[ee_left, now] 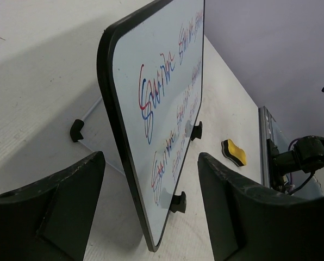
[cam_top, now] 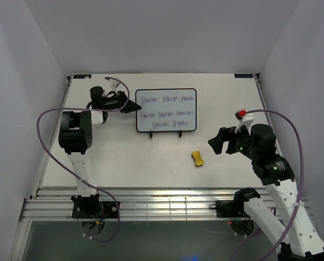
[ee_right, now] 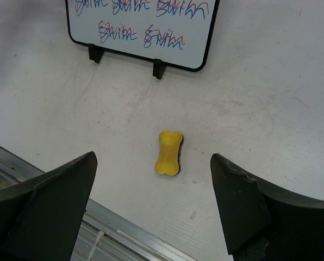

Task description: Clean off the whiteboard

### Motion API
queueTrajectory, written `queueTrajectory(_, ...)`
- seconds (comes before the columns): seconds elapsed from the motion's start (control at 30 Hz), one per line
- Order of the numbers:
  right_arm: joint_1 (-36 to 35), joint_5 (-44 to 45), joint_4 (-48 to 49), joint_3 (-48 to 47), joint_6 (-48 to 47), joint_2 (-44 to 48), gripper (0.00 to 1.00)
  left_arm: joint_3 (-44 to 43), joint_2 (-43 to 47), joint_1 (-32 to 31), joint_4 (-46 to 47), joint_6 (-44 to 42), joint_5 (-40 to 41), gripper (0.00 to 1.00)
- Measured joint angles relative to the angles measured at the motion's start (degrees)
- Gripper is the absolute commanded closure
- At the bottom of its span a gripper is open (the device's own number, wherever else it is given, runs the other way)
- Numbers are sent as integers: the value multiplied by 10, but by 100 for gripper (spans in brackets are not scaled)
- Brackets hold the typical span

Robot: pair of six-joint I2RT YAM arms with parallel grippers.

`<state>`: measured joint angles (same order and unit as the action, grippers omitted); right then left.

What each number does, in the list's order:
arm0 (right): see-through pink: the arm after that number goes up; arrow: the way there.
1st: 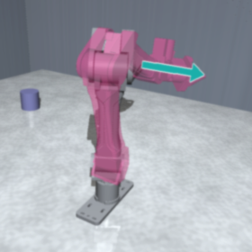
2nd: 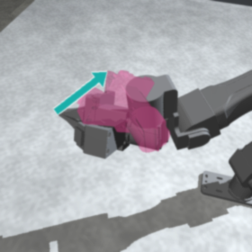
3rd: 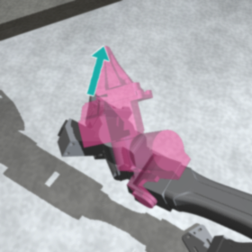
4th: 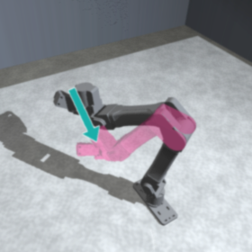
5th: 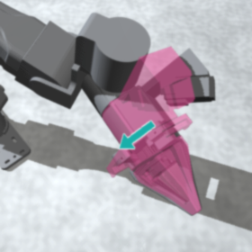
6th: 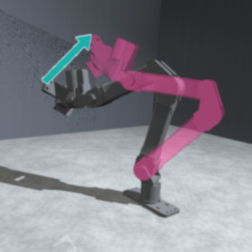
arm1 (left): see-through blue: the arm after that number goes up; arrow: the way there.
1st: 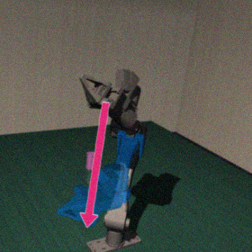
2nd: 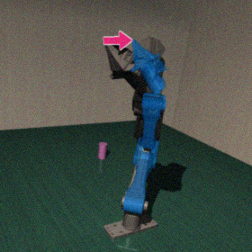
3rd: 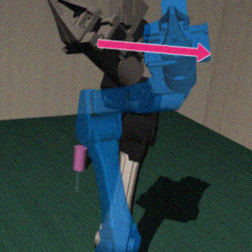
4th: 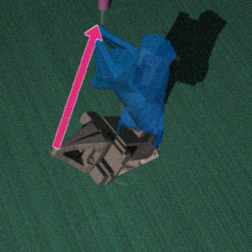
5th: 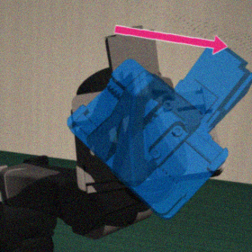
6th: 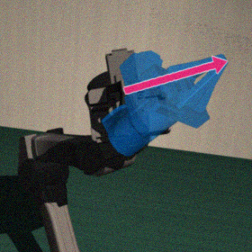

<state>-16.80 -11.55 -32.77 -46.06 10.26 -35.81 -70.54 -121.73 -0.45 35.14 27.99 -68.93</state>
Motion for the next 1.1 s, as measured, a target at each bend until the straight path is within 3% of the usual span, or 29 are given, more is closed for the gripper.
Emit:
queueTrajectory(0.23, 0, -3, 0, -7, -3, 1, 9, -8, -29, 0, 75, 57, -33, 27)
queueTrajectory(0.3, 0, -3, 0, -8, -4, 1, 8, -12, -39, 3, 92, 75, -39, 37)
queueTrajectory(0.57, 0, 1, -2, -12, -13, 7, 7, -26, -78, 21, 130, 111, -47, 48)
queueTrajectory(0.87, 0, 9, 5, -12, -15, 20, 6, -35, -84, 17, 148, 130, -52, 48)
queueTrajectory(1.1, 0, 9, 5, -12, -15, 16, 5, -49, -93, 10, 160, 141, -55, 58)
